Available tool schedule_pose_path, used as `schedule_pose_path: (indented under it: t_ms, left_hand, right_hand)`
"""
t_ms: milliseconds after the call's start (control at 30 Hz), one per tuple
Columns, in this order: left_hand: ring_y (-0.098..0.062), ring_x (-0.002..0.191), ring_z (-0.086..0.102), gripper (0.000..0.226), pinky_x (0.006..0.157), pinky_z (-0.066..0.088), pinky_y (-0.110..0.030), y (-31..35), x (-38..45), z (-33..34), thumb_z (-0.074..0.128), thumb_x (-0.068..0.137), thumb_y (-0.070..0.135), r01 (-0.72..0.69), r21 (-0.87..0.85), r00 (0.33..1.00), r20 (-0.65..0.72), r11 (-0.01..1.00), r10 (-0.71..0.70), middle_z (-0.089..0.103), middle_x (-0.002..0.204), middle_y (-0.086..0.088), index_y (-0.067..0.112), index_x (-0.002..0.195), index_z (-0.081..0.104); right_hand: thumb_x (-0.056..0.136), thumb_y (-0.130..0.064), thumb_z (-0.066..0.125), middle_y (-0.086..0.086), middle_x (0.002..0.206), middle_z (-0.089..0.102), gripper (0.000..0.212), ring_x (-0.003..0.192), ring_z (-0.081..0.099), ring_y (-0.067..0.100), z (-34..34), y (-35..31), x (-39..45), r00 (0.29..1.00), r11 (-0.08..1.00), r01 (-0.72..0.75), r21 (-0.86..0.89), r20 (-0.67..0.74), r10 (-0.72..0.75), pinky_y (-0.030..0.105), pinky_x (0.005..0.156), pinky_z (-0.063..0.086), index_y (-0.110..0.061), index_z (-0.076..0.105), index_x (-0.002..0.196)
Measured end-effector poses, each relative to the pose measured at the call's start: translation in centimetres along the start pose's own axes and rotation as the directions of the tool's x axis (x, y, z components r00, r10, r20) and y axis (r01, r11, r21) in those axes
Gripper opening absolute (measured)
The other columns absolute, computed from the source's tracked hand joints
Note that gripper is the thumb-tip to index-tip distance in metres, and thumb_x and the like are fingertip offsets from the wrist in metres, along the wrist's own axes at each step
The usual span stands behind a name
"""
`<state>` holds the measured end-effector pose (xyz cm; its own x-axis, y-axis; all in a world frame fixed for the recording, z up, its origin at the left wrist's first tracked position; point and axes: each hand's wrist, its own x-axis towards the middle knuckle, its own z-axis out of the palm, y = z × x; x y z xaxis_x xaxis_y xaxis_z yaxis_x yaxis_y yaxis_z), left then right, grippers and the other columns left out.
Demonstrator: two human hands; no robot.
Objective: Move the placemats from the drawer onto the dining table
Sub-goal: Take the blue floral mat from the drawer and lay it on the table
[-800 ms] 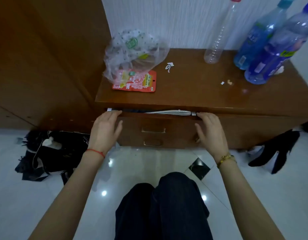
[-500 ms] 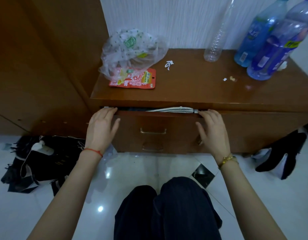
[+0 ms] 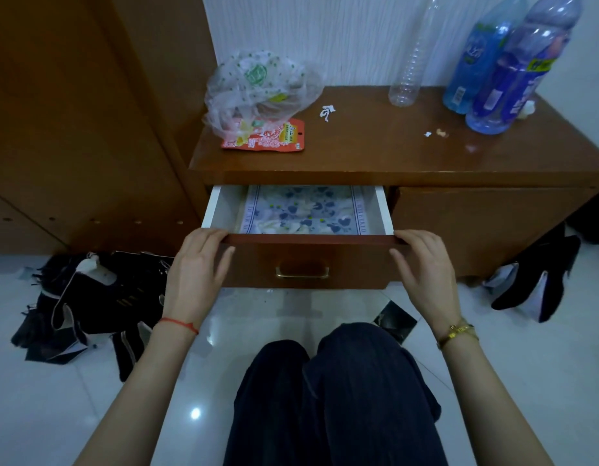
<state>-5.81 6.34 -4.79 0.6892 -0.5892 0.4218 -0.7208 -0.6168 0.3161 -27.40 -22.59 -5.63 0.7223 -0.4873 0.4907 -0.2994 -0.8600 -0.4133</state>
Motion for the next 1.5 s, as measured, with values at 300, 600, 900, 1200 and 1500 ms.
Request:
schedule_pose_path:
  t_ms: [300,600,900,1200,1500]
  left_hand:
    - [-0.023,0.118,0.049,0.035,0.104,0.038,-0.031,0.4,-6.4,-2.5,0.051,0.097,0.028,-0.024,-0.011,0.999,0.041,1.000,0.025,0.059,0.119,-0.009,0.006,0.123,0.058]
    - [-0.023,0.118,0.048,0.034,0.104,0.037,-0.031,0.9,-7.7,-3.1,0.050,0.098,0.028,0.004,-0.039,1.000,0.017,0.999,-0.003,0.059,0.118,-0.009,0.006,0.122,0.059]
    - [-0.023,0.114,0.051,0.037,0.103,0.040,-0.032,1.3,-7.5,-2.8,0.047,0.097,0.031,0.007,-0.046,1.000,-0.007,0.999,-0.008,0.060,0.116,-0.009,0.005,0.119,0.059]
    - [-0.022,0.112,0.051,0.036,0.097,0.040,-0.030,1.9,-2.5,-1.1,0.045,0.098,0.031,0.004,-0.080,1.000,0.027,0.997,-0.001,0.060,0.117,-0.008,0.007,0.123,0.057]
    - [-0.027,0.107,0.054,0.031,0.088,0.049,-0.038,2.8,2.0,-0.5,0.050,0.096,0.023,0.180,-0.076,0.947,0.283,0.981,-0.152,0.060,0.116,-0.010,0.009,0.124,0.056]
  right_hand:
    - [0.090,-0.017,0.065,0.006,0.116,0.062,0.032,0.113,0.051,0.021,-2.6,-1.7,-6.2,1.000,1.000,-0.012,0.007,0.026,0.012,0.021,0.102,0.034,-0.008,0.061,0.120]
    - [0.089,-0.015,0.066,0.008,0.114,0.063,0.031,0.111,0.052,0.022,-3.4,-2.6,-7.7,1.000,1.000,-0.015,0.002,0.004,0.015,0.023,0.102,0.036,-0.006,0.062,0.118]
    - [0.091,-0.019,0.063,0.006,0.115,0.064,0.030,0.110,0.053,0.019,-3.7,-2.7,-6.9,0.999,0.999,-0.038,0.031,0.000,0.038,0.012,0.099,0.032,-0.008,0.063,0.119]
    - [0.095,-0.020,0.057,0.005,0.119,0.062,0.032,0.110,0.052,0.019,-1.7,-2.4,-0.7,0.997,0.995,-0.064,0.077,0.040,0.061,0.017,0.090,0.034,-0.010,0.058,0.125]
    - [0.094,-0.015,0.059,0.006,0.119,0.060,0.033,0.109,0.052,0.020,-1.5,-3.3,4.5,0.950,0.978,-0.176,0.116,0.280,0.138,0.032,0.095,0.043,-0.011,0.056,0.127]
